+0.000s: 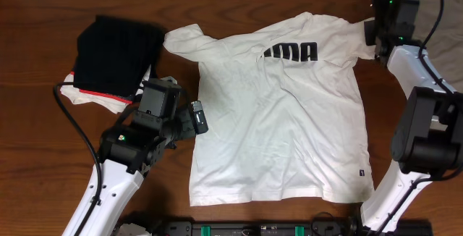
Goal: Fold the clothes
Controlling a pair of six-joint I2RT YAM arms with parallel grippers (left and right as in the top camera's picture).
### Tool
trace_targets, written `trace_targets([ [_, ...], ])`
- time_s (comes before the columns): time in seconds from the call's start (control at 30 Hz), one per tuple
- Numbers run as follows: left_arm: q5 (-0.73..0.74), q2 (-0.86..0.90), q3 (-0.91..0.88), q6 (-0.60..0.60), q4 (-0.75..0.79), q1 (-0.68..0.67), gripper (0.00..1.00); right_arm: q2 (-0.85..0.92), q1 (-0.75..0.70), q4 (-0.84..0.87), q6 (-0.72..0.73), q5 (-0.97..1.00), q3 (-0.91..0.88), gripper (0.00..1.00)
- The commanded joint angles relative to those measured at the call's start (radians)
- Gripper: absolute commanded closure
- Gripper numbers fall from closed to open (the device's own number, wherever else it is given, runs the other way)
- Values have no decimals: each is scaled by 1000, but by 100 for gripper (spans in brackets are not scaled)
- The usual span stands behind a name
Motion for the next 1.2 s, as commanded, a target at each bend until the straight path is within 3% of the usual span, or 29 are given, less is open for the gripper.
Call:
trace_targets([
  [0.0, -16, 0, 8, -1, -1, 3, 2, 70, -12, 49, -12, -25, 11, 99],
  [0.2, -16, 0, 8, -1, -1, 3, 2, 197, -12, 255, -11, -19, 11, 98],
  [0.3, -16, 0, 8, -1, -1, 3, 2, 220, -12, 354, 21, 26, 11, 86],
  [0.37, -16, 0, 8, -1, -1, 3, 2, 203, -12, 367, 85, 55, 15, 75],
  [0.4, -16, 0, 8, -1, -1, 3, 2, 188, -12, 358, 109, 65, 15, 64],
  [0.47, -16, 0, 8, -1, -1, 3, 2, 136, -12, 304, 163, 66, 15, 49],
  [0.6, -16, 0, 8, -1, -1, 3, 2, 7, -12, 137, 216, 64, 15, 42],
  [0.77, -16, 0, 8, -1, -1, 3, 2, -154, -12, -215, 252, -14, 15, 36],
  [0.83, -16, 0, 8, -1, -1, 3, 2, -194, -12, -340, 252, -56, 15, 44],
  [0.97, -16, 0, 8, -1, -1, 3, 2, -205, -12, -518, 324, -98, 13, 82],
  [1.17, -16, 0, 8, -1, -1, 3, 2, -112, -11, -547, 336, -219, -15, 98],
])
